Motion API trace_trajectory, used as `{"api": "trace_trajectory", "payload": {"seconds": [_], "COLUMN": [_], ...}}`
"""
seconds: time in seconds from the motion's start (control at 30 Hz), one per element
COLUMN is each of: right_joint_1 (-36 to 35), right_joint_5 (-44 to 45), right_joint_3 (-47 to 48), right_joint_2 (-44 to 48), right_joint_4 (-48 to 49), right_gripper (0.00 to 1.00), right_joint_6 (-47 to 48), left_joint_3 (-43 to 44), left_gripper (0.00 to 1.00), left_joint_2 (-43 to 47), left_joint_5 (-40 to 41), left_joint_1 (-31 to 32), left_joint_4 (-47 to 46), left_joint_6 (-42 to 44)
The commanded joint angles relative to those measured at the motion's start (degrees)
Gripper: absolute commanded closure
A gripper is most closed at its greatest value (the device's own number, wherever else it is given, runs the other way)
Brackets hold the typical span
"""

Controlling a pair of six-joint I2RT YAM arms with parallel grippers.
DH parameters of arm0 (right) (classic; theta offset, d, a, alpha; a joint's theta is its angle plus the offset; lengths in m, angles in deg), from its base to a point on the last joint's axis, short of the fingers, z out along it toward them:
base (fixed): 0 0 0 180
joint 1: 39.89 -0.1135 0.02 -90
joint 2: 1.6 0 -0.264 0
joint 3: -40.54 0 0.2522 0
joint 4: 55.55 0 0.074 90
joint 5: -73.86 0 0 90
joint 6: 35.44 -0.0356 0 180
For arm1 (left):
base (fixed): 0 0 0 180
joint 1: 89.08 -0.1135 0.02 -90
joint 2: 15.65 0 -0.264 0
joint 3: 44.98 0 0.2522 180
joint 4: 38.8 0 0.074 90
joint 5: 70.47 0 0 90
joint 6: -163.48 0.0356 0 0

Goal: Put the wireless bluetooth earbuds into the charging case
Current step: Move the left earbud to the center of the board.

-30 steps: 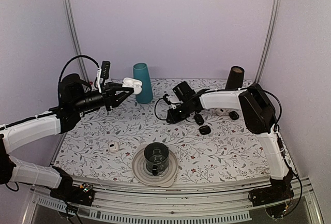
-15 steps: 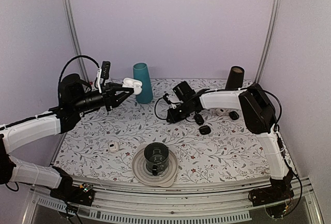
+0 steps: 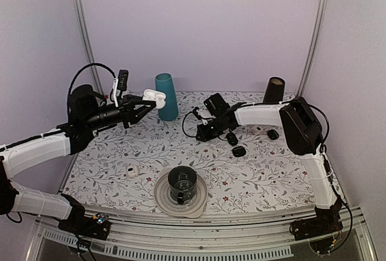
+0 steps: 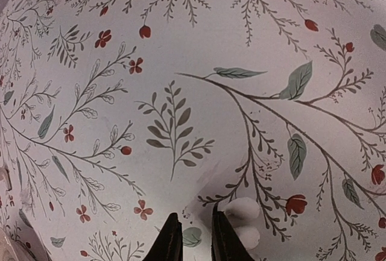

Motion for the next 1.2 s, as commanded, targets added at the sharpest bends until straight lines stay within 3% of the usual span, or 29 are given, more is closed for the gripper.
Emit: {"api": "trace_trajectory", "payload": {"seconds": [0.0,1.17], "right_joint_1": [1.5,2.0], "right_joint_5": [2.1,2.9], "right_joint_3": [0.8,-1.0], "right_joint_2": [2.2,3.1], "right_joint_4": [0.2,1.7], "right_gripper": [0.82,0.82], "right_joint_6": [-0.2,-1.0], "left_joint_3": [1.8,1.3], "left_gripper": [1.00,1.00], "left_joint_2": [-0.4,0.2], "left_joint_5": [-0.6,-0.6], "left_joint_1": [-0.7,-0.8], "left_joint_4": [-0.3,0.2], "left_joint_6": [0.7,1.2]}}
